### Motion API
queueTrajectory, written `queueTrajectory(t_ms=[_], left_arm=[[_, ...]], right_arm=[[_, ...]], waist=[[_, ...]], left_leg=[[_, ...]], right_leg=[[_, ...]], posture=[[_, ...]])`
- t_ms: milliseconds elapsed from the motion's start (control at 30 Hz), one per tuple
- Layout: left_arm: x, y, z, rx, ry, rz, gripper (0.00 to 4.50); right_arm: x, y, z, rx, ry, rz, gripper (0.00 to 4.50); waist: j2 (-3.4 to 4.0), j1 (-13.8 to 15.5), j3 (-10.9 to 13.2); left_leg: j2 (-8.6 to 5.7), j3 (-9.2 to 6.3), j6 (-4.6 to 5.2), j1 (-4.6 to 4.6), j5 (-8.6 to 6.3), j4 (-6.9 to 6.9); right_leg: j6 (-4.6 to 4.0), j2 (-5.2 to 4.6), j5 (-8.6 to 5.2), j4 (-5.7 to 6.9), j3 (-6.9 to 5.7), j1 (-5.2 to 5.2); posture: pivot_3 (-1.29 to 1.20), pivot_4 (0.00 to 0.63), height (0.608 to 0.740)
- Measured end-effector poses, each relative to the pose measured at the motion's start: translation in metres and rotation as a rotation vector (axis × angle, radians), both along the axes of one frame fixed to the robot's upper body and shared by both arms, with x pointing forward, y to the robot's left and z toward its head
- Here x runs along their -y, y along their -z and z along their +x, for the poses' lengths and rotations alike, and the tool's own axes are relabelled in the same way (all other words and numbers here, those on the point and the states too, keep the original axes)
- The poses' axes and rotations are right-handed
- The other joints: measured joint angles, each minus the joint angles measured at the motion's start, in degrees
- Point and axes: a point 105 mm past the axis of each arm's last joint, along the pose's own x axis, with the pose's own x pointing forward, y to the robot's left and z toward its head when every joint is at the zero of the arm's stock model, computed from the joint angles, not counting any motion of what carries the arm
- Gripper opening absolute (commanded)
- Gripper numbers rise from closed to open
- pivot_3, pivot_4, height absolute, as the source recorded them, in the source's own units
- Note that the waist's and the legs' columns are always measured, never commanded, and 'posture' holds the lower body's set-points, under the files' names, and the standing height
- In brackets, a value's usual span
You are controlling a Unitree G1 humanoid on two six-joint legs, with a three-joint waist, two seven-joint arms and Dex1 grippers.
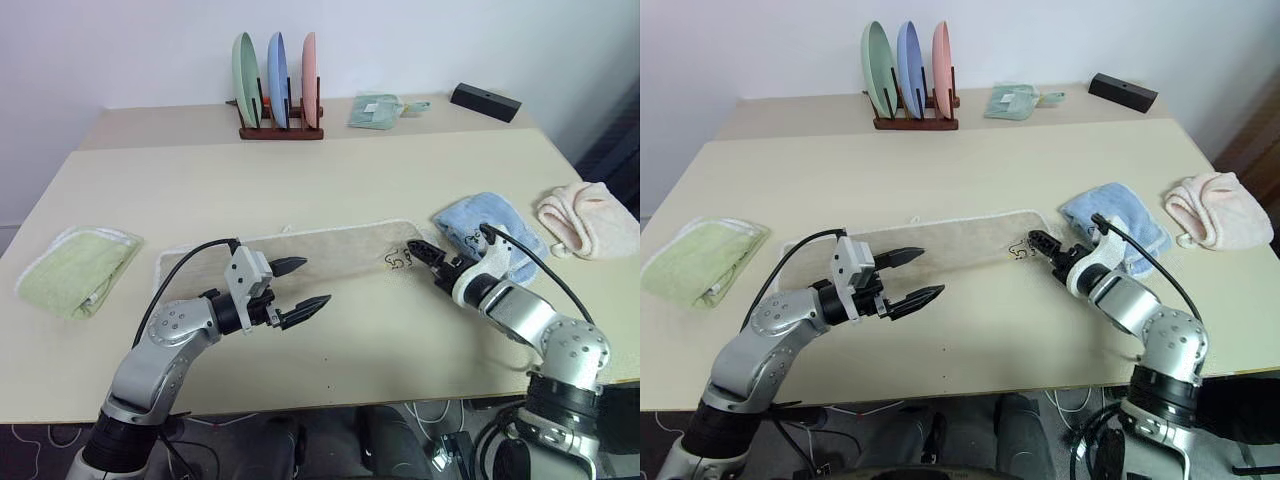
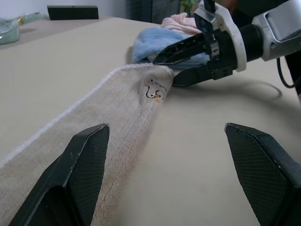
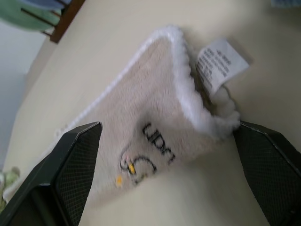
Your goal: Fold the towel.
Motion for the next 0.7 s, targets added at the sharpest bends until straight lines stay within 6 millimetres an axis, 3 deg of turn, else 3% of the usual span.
queueTrajectory(t_ms=[67, 167, 400, 567, 700], left_arm=[[0.000, 0.000, 0.000, 0.000, -0.002, 0.000, 4.01], [0.000, 0.000, 0.001, 0.001, -0.007, 0.000, 4.01], [-0.001, 0.000, 0.002, 0.002, -0.021, -0.001, 4.01], [-0.001, 0.000, 0.002, 0.002, -0.020, -0.002, 4.01], [-0.001, 0.000, 0.003, 0.001, -0.019, -0.002, 4.01]], right_arm=[[-0.002, 0.000, 0.005, -0.002, 0.008, 0.016, 4.47], [-0.003, 0.001, 0.010, -0.008, 0.018, 0.023, 3.63], [-0.005, 0.009, 0.012, -0.036, 0.021, 0.016, 0.02], [0.001, 0.007, 0.004, -0.024, 0.023, -0.006, 0.02], [0.022, -0.009, -0.010, 0.031, 0.027, -0.078, 0.02]], waist=[[0.00, -0.02, 0.00], [0.00, -0.07, 0.00], [0.10, -0.07, 0.06], [0.15, 0.22, 0.09], [0.18, 0.16, 0.11]], left_leg=[[0.02, -0.02, 0.03, 0.09, -0.02, -0.01], [0.02, -0.02, 0.03, 0.10, -0.02, -0.01], [0.02, -0.03, 0.03, 0.04, -0.02, -0.01], [-0.03, -0.05, 0.08, 0.00, -0.04, 0.00], [-0.04, -0.05, 0.11, 0.00, -0.06, -0.01]], right_leg=[[0.00, 0.02, -0.01, -0.04, -0.02, 0.11], [0.01, 0.04, -0.01, -0.04, -0.03, 0.12], [0.01, 0.02, -0.01, -0.04, -0.03, 0.06], [0.06, -0.02, -0.04, -0.08, -0.04, 0.09], [0.10, -0.03, -0.07, -0.10, -0.04, 0.09]], posture=[[0.00, 0.150, 0.721], [0.00, 0.150, 0.721], [0.00, 0.150, 0.721], [0.00, 0.150, 0.721], [0.00, 0.150, 0.721]])
